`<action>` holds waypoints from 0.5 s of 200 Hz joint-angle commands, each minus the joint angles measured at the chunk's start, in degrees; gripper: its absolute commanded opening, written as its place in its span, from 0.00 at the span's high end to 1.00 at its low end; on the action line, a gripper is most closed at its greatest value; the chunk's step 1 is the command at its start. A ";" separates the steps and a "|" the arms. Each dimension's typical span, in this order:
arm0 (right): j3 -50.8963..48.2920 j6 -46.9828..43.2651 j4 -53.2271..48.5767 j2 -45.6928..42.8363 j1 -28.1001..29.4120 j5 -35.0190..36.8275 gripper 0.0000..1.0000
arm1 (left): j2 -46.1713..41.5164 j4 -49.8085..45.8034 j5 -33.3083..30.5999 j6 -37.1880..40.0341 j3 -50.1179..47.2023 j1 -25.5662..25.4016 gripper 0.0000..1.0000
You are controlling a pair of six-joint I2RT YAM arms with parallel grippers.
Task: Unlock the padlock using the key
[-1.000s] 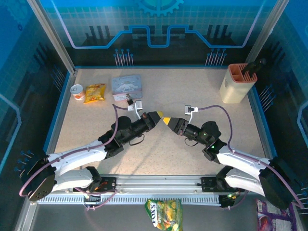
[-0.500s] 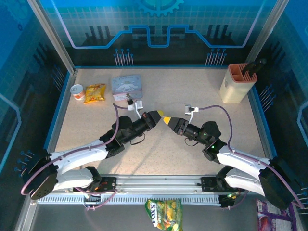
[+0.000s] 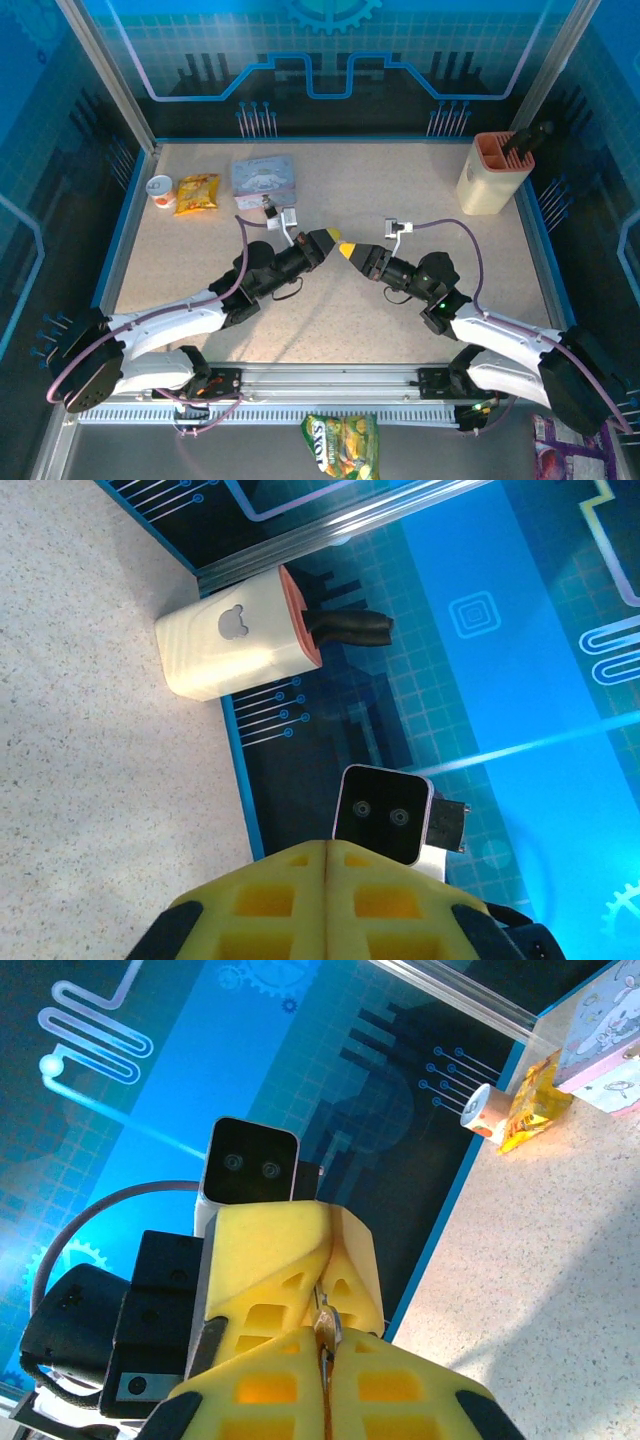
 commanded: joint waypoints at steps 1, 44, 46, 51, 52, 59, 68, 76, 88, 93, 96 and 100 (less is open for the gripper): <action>2.71 -3.31 -8.59 -3.44 -0.87 1.27 1.00 | -2.52 -7.83 -0.03 5.73 0.59 0.85 0.75; 6.75 -13.59 -39.11 -14.81 -1.63 8.20 1.00 | -11.85 -36.41 -11.41 26.89 5.68 4.13 0.15; 6.84 -14.00 -40.18 -15.19 -1.63 8.40 1.00 | -12.09 -37.01 -11.46 27.56 5.68 4.59 0.14; 7.33 -15.05 -42.49 -16.26 -1.63 8.93 1.00 | -12.70 -38.19 -11.41 28.89 5.54 5.68 0.13; 7.40 -15.21 -42.97 -16.36 -1.67 9.10 1.00 | -12.76 -38.39 -11.31 29.14 5.52 6.05 0.12; 7.69 -16.47 -45.81 -17.64 -1.59 9.87 1.00 | -12.99 -39.91 -10.29 30.53 5.38 8.35 0.11; 7.91 -17.79 -48.70 -19.03 -1.55 10.89 1.00 | -12.34 -41.98 -8.21 32.55 5.84 11.45 0.10; 7.95 -18.55 -50.53 -20.05 -1.46 11.59 1.00 | -10.70 -44.23 -7.40 34.75 6.92 13.42 0.10; 7.85 -18.70 -52.13 -21.26 -1.46 12.22 1.00 | -6.79 -49.28 -8.45 38.29 9.95 15.70 0.10; 7.80 -18.79 -52.22 -21.73 -1.38 12.10 1.00 | -4.79 -51.07 -9.23 39.75 11.18 16.38 0.10; 7.65 -18.84 -52.16 -21.93 -1.37 11.97 1.00 | -3.54 -51.87 -9.66 40.62 12.06 16.76 0.10; 7.58 -18.88 -52.03 -22.25 -1.27 11.84 1.00 | -1.79 -53.08 -10.49 41.52 12.95 17.28 0.11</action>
